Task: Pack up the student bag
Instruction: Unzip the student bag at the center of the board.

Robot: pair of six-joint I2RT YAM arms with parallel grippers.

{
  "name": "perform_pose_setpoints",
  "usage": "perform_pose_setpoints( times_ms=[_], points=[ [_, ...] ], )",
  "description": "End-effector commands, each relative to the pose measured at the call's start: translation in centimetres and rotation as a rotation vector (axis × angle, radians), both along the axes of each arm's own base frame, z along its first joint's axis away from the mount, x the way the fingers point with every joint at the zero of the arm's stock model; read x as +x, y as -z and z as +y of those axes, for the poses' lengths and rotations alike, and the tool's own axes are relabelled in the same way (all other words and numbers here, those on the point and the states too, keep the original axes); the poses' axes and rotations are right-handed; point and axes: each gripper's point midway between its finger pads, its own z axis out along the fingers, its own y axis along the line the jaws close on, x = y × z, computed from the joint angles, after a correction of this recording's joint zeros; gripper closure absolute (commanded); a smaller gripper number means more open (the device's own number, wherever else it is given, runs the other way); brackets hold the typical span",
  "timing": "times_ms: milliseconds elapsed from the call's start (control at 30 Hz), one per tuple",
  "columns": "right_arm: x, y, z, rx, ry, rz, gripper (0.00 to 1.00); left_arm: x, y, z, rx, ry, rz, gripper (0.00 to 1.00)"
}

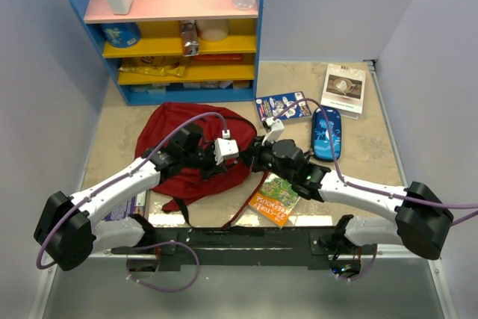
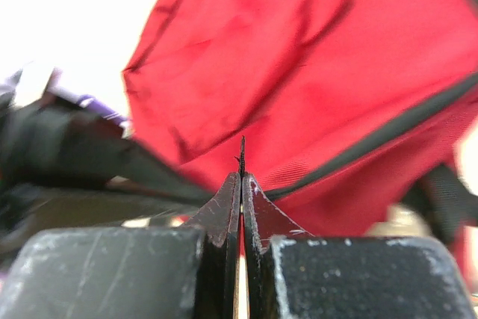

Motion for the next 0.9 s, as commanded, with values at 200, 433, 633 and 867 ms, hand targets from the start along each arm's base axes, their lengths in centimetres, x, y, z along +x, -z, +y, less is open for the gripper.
perform_pose_setpoints(
  times_ms=[200, 433, 633, 867],
  points=[
    [7.7, -0.1, -5.5, -0.128, 0.207, -0.076, 1.00, -4.7, -0.6, 1.0, 0.034, 0.260, -0.013, 1.00],
    [10.5, 2.0, -5.8, -0.210, 0.236, -0.076, 1.00, -7.4, -1.5, 1.5, 0.041, 0.410, 0.013, 1.00],
    [13.7, 3.4, -6.0, -0.291, 0.257, -0.088, 1.00, -9.3, -2.6, 1.8, 0.029, 0.501, 0.035, 1.00],
    [16.9, 1.9, -5.4, -0.281, 0.269, -0.129, 1.00, -11.3, -2.0, 2.4, 0.064, 0.572, 0.073, 1.00]
  ],
)
